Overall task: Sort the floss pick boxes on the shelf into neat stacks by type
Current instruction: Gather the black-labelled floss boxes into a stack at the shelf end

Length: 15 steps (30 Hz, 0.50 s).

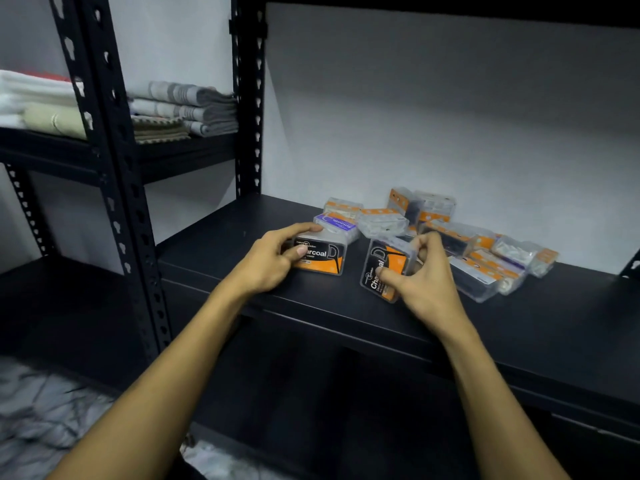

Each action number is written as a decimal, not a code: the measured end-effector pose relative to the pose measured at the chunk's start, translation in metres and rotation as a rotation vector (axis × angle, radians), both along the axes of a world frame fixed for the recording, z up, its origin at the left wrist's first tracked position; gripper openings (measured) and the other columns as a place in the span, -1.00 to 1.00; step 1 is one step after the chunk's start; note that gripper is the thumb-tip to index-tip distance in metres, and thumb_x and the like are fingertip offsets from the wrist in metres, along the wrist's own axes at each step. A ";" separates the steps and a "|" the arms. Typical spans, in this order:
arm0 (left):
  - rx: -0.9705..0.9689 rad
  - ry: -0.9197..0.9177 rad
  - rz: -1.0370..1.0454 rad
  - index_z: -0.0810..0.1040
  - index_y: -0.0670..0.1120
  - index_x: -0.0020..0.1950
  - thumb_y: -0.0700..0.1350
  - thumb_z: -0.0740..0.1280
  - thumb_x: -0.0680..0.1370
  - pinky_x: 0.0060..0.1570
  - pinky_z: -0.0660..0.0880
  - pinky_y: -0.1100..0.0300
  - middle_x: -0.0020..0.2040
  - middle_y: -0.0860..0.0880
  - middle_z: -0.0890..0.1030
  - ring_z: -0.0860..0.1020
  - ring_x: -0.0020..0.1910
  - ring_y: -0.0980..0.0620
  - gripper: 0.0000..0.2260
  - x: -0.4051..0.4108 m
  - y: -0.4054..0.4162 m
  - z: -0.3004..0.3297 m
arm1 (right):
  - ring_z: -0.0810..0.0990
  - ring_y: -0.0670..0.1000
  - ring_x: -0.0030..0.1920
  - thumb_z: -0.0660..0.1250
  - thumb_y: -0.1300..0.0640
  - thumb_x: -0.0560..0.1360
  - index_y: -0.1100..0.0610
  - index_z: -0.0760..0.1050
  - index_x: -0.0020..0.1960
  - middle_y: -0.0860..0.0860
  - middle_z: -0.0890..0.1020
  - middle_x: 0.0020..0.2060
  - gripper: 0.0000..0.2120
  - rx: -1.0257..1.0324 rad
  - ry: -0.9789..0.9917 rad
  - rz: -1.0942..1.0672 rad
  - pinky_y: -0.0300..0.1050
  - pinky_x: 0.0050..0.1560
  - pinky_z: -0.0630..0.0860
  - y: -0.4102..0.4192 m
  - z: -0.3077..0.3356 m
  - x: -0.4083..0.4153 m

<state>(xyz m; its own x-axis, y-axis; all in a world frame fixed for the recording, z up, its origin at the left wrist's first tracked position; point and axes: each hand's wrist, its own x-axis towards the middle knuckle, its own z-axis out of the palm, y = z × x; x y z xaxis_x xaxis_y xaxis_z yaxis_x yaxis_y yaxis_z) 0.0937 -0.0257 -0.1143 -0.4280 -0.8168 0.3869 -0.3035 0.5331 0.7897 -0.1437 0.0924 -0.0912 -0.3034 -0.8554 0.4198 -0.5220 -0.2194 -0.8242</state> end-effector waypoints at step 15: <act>0.018 0.010 -0.012 0.53 0.21 0.35 -0.20 0.30 0.63 0.32 0.48 0.01 0.21 0.09 0.64 0.59 0.20 0.11 -0.62 0.003 0.001 0.003 | 0.68 0.15 0.03 0.57 0.09 0.37 -0.03 0.36 0.08 0.04 0.67 0.04 -0.56 -0.047 -0.122 0.154 0.33 0.15 0.55 0.000 -0.006 -0.012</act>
